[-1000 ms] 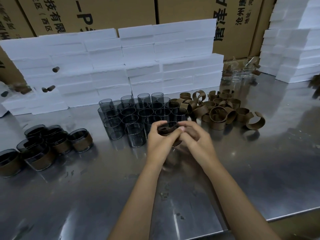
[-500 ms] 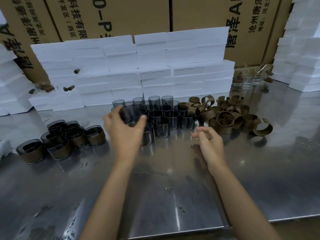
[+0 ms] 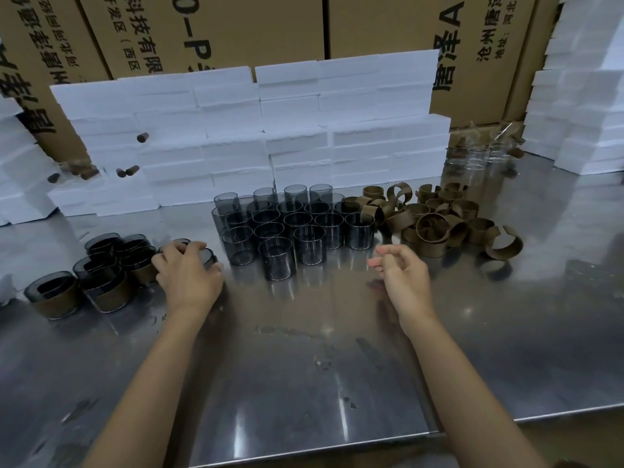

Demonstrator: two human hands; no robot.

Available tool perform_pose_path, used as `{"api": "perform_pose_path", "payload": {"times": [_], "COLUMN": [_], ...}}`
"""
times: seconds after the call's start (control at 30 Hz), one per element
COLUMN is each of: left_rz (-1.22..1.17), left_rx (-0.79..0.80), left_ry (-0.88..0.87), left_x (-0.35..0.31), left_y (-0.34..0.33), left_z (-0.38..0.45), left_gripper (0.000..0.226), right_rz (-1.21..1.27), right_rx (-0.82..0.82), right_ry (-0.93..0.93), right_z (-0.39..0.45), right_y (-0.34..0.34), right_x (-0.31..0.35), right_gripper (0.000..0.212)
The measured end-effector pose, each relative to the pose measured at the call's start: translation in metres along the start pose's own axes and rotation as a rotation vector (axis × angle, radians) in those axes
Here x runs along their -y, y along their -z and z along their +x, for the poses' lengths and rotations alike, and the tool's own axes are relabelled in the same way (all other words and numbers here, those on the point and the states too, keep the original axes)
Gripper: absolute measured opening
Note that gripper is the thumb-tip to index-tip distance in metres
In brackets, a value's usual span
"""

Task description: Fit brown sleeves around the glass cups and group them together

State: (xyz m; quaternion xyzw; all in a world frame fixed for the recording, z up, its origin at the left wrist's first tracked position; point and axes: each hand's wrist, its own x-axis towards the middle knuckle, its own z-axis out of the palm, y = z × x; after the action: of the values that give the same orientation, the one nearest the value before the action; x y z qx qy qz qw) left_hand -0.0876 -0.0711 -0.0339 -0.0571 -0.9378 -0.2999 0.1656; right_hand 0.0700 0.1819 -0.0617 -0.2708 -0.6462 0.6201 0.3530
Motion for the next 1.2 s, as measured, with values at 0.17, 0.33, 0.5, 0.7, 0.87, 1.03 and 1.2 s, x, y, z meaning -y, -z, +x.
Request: {"api": "perform_pose_path", "payload": {"times": [0.17, 0.33, 0.5, 0.7, 0.87, 1.03, 1.2], "left_rz": [0.164, 0.038, -0.124, -0.347, -0.665, -0.941, -1.138], "left_rx": [-0.026, 0.061, 0.171, -0.216, -0.267, 0.0, 0.374], "left_ry": [-0.039, -0.242, -0.038, -0.094, -0.236, -0.227, -0.042], "left_x": [-0.006, -0.025, -0.032, -0.043, -0.1, -0.155, -0.177], "left_y": [0.001, -0.014, -0.03, -0.031, -0.02, -0.039, -0.078], "left_z": [0.014, 0.016, 0.01, -0.008, -0.029, -0.065, -0.096], "left_gripper": [0.053, 0.038, 0.034, 0.024, 0.031, 0.046, 0.045], "right_rz": [-0.035, -0.027, -0.012, 0.01, 0.02, 0.08, 0.134], "right_rx": [-0.001, 0.004, 0.01, 0.026, 0.027, -0.016, 0.019], "right_ry": [0.001, 0.0, -0.007, -0.001, 0.008, 0.009, -0.062], "right_z": [0.001, 0.001, 0.0, 0.002, 0.004, 0.006, 0.007], "right_y": [-0.001, -0.001, 0.001, -0.001, 0.0, -0.002, 0.001], "right_x": [-0.001, -0.001, 0.001, -0.001, -0.004, -0.002, -0.001], "right_gripper": [0.031, 0.03, 0.031, 0.031, 0.03, 0.031, 0.036]}}
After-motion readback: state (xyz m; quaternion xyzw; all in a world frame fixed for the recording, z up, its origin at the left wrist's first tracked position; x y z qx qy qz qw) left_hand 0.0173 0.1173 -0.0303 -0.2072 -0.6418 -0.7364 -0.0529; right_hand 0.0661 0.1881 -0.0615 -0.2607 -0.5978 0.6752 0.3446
